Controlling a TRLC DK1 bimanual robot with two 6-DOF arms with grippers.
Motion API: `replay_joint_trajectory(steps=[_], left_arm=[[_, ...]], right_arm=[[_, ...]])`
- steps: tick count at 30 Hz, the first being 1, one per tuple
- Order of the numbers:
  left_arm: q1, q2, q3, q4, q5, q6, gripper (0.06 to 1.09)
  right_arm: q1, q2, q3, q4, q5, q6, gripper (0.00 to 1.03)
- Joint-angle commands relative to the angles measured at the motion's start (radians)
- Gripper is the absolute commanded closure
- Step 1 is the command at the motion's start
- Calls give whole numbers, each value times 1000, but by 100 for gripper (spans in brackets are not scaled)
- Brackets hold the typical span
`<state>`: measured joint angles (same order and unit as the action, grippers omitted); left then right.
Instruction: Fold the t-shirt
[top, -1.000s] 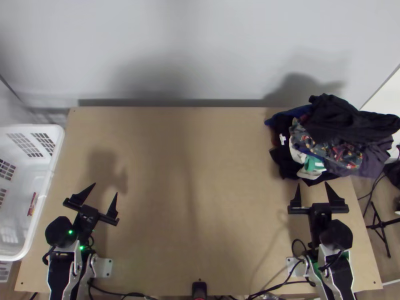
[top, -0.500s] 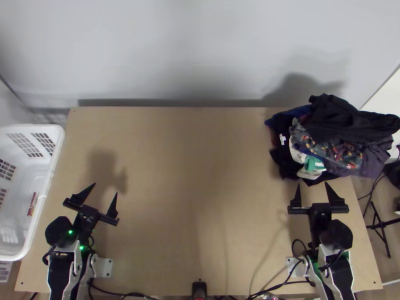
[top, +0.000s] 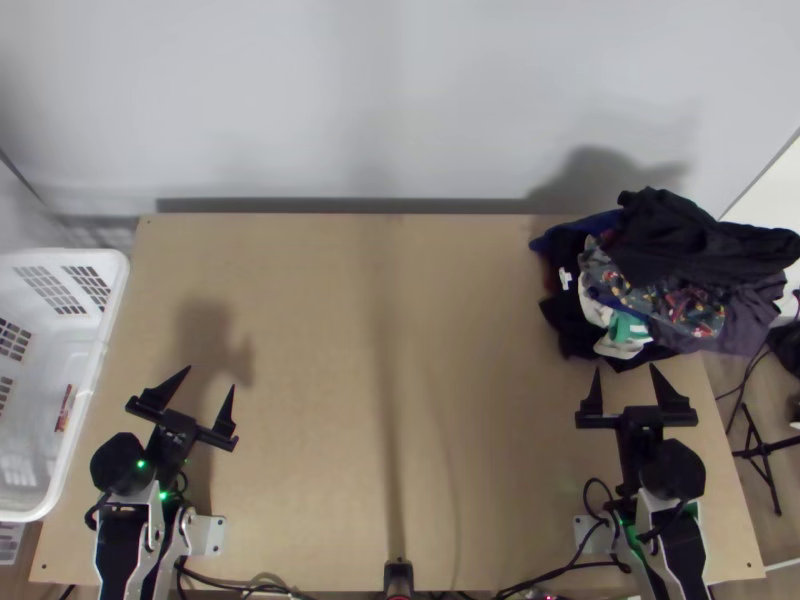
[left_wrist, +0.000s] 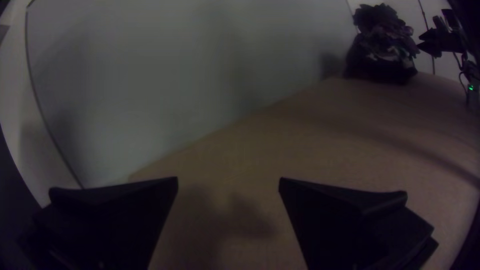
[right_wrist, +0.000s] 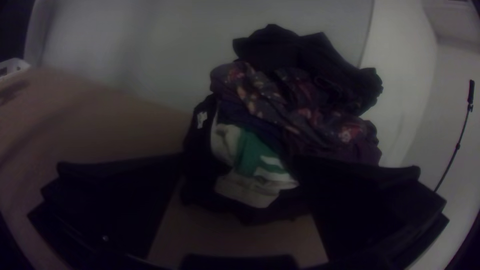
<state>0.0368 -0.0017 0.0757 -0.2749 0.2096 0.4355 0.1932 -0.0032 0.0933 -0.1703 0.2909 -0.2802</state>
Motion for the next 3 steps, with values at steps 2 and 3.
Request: replay_joint_trajectory(steps=[2,3], left_arm=[[0,0,-1,0,2,0,10],[0,0,-1,2,2,0,10]], right_arm=[[0,0,0,0,1,1,4],[0,0,0,0,1,1,4]])
